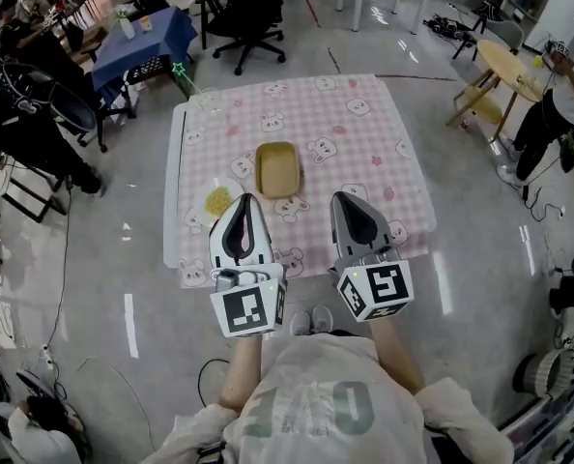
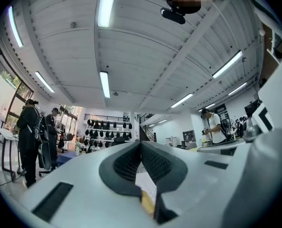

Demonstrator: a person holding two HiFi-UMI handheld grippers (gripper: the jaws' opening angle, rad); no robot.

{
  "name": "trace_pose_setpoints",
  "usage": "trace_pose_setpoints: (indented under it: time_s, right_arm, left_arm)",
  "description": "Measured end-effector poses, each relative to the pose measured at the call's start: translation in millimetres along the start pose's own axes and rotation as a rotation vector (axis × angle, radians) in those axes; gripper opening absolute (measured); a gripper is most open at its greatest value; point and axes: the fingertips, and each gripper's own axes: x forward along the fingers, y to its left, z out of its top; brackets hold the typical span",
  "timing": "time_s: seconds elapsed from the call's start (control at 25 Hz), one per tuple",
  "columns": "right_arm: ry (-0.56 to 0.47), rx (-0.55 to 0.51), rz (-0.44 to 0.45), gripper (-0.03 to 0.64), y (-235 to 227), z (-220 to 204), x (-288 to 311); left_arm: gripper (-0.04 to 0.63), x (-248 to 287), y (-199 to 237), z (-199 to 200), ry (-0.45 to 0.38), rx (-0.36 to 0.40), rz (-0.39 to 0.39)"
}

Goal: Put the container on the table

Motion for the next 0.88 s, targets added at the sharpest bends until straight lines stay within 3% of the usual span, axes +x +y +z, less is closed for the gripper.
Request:
trace_pose_setpoints:
  time_s: [0.28,0.88]
  right_arm:
    - [0.015,-0.023,0.009,0.029,10,-8,-7]
    - [0.000,-0.037,0.001,0.029,13,-5,-10]
  left_arm:
    - [0.028,-8,4,-23,0.042,0.007,0.013]
    - [0.026,-9,5,-20,0.031,-0.009,0.015]
